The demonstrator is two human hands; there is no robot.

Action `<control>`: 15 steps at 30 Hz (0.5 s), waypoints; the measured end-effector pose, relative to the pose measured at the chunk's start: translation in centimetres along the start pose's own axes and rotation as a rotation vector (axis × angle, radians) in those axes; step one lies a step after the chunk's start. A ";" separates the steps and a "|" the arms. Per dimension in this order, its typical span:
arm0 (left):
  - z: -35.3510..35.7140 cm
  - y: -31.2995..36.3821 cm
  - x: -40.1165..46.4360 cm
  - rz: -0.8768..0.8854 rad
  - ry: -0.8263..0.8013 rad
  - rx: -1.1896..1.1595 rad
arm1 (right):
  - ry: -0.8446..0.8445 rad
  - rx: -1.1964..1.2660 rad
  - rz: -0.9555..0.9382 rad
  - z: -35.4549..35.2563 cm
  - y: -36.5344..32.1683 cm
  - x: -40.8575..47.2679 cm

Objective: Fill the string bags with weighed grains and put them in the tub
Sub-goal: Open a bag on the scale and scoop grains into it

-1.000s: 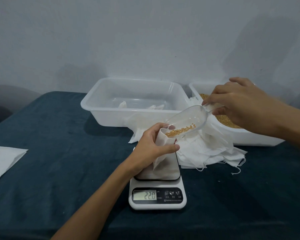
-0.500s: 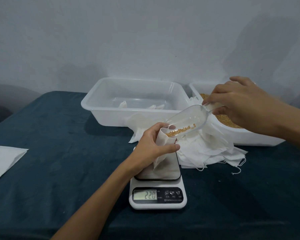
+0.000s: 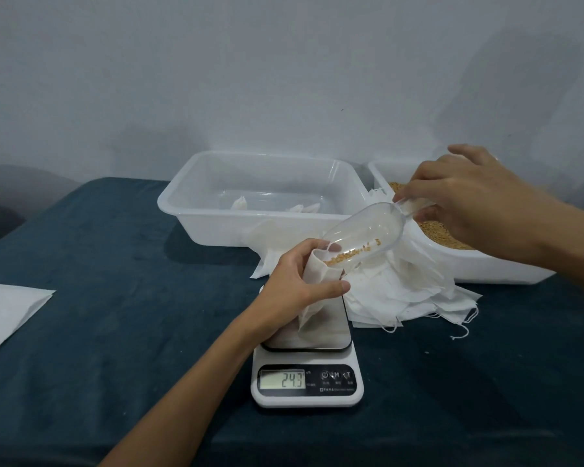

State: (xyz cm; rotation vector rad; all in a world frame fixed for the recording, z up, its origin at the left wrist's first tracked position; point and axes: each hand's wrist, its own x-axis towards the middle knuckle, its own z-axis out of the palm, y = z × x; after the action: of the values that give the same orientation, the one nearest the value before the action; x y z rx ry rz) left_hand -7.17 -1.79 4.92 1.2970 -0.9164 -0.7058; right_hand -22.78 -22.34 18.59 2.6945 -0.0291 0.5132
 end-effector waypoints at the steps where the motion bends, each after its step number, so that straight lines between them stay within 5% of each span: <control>1: 0.0 0.0 0.0 0.000 -0.002 -0.003 | 0.002 -0.002 -0.003 0.0 0.0 0.0; 15: 0.0 -0.2 0.1 0.008 -0.004 -0.024 | -0.025 0.022 0.025 -0.5 -0.3 0.2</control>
State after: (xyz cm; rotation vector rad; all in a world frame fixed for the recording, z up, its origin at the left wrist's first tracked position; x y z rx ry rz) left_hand -7.09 -1.86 4.71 1.2707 -0.9131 -0.7115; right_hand -22.77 -21.85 18.97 2.7254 -0.0650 0.4899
